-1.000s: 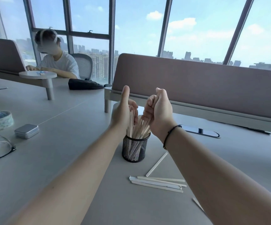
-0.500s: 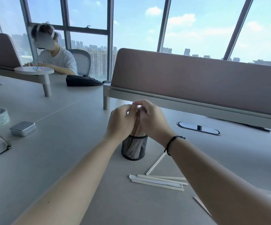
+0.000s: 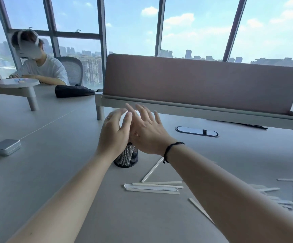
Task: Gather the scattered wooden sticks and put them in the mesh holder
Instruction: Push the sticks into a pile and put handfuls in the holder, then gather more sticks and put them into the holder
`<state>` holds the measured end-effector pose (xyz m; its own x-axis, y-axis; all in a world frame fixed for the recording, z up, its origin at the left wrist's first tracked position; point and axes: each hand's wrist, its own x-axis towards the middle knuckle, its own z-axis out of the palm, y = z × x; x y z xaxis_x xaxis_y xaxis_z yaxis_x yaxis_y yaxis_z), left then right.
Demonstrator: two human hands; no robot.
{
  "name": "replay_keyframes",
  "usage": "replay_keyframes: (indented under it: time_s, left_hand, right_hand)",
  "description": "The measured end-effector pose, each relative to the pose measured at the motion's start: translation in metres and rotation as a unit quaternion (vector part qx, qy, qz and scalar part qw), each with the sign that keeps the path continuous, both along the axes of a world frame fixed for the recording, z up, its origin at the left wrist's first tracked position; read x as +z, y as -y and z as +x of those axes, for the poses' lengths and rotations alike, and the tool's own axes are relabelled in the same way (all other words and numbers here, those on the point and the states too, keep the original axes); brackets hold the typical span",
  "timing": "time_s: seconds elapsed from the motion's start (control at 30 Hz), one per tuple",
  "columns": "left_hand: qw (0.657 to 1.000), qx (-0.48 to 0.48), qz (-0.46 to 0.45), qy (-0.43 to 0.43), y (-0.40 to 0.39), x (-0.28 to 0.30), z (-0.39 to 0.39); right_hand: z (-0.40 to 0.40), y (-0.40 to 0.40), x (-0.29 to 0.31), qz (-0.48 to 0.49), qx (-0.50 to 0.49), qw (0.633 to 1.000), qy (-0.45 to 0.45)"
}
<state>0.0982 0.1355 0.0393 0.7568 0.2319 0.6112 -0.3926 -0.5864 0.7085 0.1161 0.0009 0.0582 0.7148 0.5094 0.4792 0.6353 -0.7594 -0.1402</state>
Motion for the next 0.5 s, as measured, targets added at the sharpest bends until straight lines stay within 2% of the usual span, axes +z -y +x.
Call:
replay_keyframes:
  time_s: [0.07, 0.13, 0.17, 0.23, 0.27, 0.33, 0.43, 0.5]
  left_hand:
    - [0.994, 0.033, 0.076, 0.076, 0.008, 0.003, -0.007]
    - [0.979, 0.015, 0.139, 0.148, 0.022, 0.009, -0.021]
    - [0.973, -0.013, 0.166, 0.159, 0.030, 0.011, -0.029]
    - [0.960, -0.086, 0.229, 0.133, 0.048, 0.008, -0.040]
    - [0.951, -0.126, 0.265, 0.095, 0.060, 0.005, -0.044]
    - [0.924, -0.174, 0.340, -0.035, 0.082, -0.004, -0.047]
    - [0.856, -0.148, 0.414, -0.270, 0.104, -0.027, -0.043]
    - [0.826, -0.149, 0.419, -0.348, 0.107, -0.040, -0.043]
  right_hand:
    - [-0.004, 0.015, 0.007, 0.136, 0.002, 0.989, -0.059]
    - [-0.003, 0.041, 0.007, 0.240, -0.017, 0.960, -0.140]
    - [-0.002, 0.058, 0.004, 0.246, -0.044, 0.954, -0.163]
    - [0.000, 0.097, -0.008, 0.184, -0.114, 0.959, -0.183]
    - [-0.001, 0.116, -0.016, 0.145, -0.145, 0.958, -0.199]
    - [-0.004, 0.150, -0.035, 0.095, -0.191, 0.945, -0.246]
    - [-0.009, 0.186, -0.058, 0.084, -0.214, 0.926, -0.300]
    - [-0.012, 0.196, -0.068, 0.067, -0.218, 0.921, -0.317]
